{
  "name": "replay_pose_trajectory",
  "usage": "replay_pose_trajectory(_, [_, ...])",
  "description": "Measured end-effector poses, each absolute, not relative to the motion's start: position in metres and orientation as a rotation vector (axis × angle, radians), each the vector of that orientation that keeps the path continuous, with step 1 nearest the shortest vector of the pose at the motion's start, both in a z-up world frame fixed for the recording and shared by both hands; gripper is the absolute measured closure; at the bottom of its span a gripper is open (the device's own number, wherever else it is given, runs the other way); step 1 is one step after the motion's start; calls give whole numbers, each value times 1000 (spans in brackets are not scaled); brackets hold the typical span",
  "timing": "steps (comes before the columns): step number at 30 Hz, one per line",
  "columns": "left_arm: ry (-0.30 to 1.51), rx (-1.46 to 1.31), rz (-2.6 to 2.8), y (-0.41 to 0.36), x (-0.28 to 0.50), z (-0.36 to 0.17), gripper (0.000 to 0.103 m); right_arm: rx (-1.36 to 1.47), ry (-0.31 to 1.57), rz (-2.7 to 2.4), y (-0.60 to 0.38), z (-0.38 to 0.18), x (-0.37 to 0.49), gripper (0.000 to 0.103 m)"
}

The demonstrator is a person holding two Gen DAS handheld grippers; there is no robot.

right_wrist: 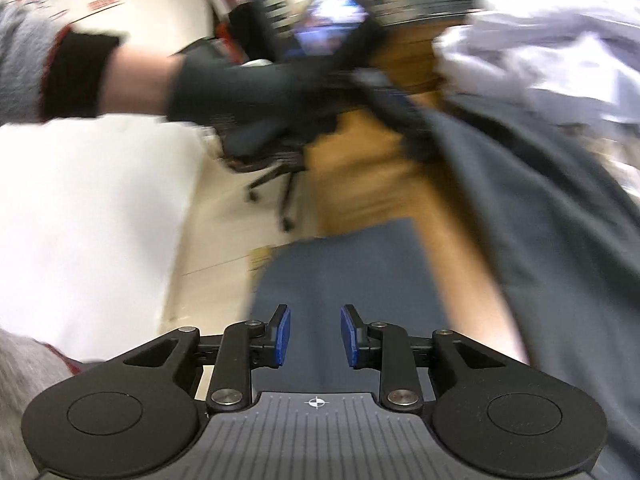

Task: Fold clothes

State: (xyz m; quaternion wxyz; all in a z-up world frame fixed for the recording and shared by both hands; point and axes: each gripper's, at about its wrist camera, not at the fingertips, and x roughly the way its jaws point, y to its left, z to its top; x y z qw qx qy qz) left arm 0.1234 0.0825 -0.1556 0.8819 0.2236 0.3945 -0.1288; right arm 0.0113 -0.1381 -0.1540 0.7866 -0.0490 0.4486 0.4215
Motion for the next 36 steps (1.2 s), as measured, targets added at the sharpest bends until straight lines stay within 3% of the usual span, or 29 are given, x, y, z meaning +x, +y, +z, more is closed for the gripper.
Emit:
replay_pose_trajectory(9, [877,291,-509,97,56,-133,48,-113,1002,701,-208,-173,9,73])
replay_pose_trajectory(20, [954,261,-503,76,40,-184,48,-200,1046,631,-234,-187,-4,73])
replay_pose_trajectory(36, [992,236,-539,68,40,-197,52,-188,1105,634,-227,-208,-13,72])
